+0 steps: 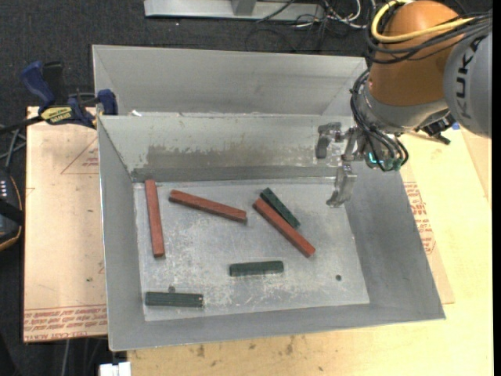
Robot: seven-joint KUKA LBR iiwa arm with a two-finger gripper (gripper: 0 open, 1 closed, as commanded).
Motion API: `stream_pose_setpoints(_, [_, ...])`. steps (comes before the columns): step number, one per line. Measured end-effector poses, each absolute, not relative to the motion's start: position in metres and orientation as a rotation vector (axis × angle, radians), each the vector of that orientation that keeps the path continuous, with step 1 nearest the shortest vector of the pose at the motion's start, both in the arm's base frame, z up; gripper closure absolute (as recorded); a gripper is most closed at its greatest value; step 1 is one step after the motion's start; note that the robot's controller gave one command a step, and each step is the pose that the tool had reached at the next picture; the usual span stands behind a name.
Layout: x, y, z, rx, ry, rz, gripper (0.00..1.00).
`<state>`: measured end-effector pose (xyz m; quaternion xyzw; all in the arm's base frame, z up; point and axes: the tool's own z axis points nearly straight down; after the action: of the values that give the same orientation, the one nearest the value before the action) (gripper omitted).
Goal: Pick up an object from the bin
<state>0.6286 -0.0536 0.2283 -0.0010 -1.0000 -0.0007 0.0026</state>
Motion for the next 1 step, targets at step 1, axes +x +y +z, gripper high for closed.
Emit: stream_pose_setpoints(1, [0.6301,-0.0534,0.2331,-0.001,-3.144,-0.001,0.0])
